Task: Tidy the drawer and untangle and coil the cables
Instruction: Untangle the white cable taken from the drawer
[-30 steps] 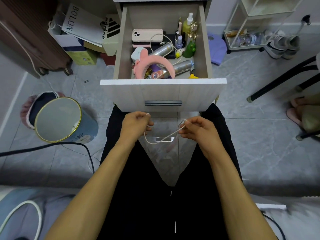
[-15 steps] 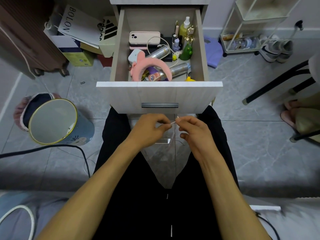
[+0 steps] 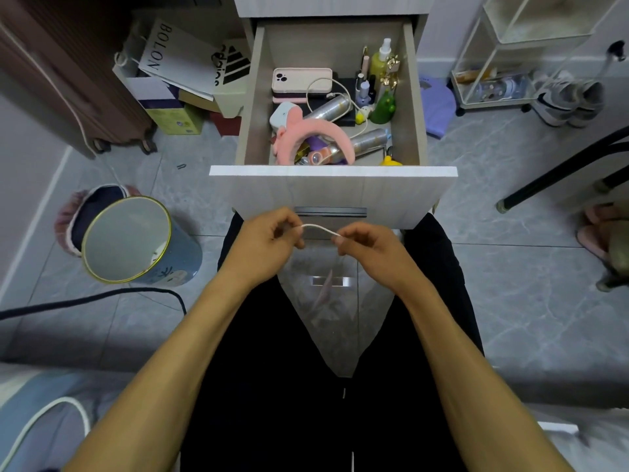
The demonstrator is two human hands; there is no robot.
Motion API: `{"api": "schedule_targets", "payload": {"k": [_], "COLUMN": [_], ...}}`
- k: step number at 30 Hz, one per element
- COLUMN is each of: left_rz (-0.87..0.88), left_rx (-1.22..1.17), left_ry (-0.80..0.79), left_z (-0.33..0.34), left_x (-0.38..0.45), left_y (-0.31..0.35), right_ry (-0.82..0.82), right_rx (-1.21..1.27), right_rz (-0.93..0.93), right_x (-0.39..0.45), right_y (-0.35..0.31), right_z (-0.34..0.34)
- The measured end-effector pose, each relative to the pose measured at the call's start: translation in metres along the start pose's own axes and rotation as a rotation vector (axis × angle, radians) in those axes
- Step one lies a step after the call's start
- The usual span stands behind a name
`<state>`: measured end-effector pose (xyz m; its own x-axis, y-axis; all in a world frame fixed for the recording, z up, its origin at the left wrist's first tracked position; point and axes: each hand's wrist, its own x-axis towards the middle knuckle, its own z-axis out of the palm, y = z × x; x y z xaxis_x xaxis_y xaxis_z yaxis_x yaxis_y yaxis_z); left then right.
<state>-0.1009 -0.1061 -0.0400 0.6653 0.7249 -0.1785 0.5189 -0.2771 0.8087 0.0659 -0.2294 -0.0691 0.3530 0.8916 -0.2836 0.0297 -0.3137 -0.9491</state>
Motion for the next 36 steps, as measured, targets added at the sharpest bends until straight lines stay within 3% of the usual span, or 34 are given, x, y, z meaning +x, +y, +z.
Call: {"api": "schedule_targets", "payload": {"k": [3,6,10,12,14,17,19,22,24,27,29,33,36], "left_rz": [0.053,0.113,0.101,0.097,0.125,0.212,0.218,0.073,0.042,0.317,0.399,0.118,-0.045], "left_rx": [0.259,0.276,0.165,0.295,0.469,0.525,0.538,0.468,0.523,0.532,0.53,0.526,0.544], "left_ry": [-0.11,-0.155,0.065,0.121,0.048,-0.085,0.055,0.281,0.183,-0.04,-0.025,0.229,0.127], "left_z": [-0.001,0.008,0.004,-0.001,0.002,0.018,0.016,-0.011,-0.016,0.004,0.014,-0.009,-0.019], "left_x": [-0.002,0.0,0.003,0.002,0.0,-0.004,-0.001,0.011,0.015,0.009,0.004,0.016,0.018], "left_y": [0.002,0.016,0.018,0.009,0.006,0.013,0.016,0.006,0.007,0.024,0.033,0.018,0.003], "right_ry": [-0.028,-0.06,-0.019,-0.019,-0.039,-0.04,-0.026,0.001,0.018,0.005,0.007,-0.03,-0.021], "right_rx": [-0.112,-0.225,-0.238,-0.307,-0.381,-0.403,-0.373,-0.394,-0.418,-0.454,-0.444,-0.454,-0.483], "right_rz": [-0.056,-0.113,-0.112,-0.109,-0.124,-0.18,-0.179,-0.14,-0.133,-0.208,-0.244,-0.185,-0.155], "right_x": [0.001,0.001,-0.003,-0.005,-0.004,-0.001,0.0,-0.006,-0.008,-0.003,0.001,-0.002,-0.003], "right_y": [-0.008,-0.016,-0.015,-0.012,-0.012,-0.021,-0.024,-0.019,-0.017,-0.026,-0.032,-0.028,-0.023], "right_z": [0.0,0.003,-0.003,-0.006,-0.006,-0.001,0.0,-0.01,-0.016,-0.011,-0.007,-0.017,-0.02]}}
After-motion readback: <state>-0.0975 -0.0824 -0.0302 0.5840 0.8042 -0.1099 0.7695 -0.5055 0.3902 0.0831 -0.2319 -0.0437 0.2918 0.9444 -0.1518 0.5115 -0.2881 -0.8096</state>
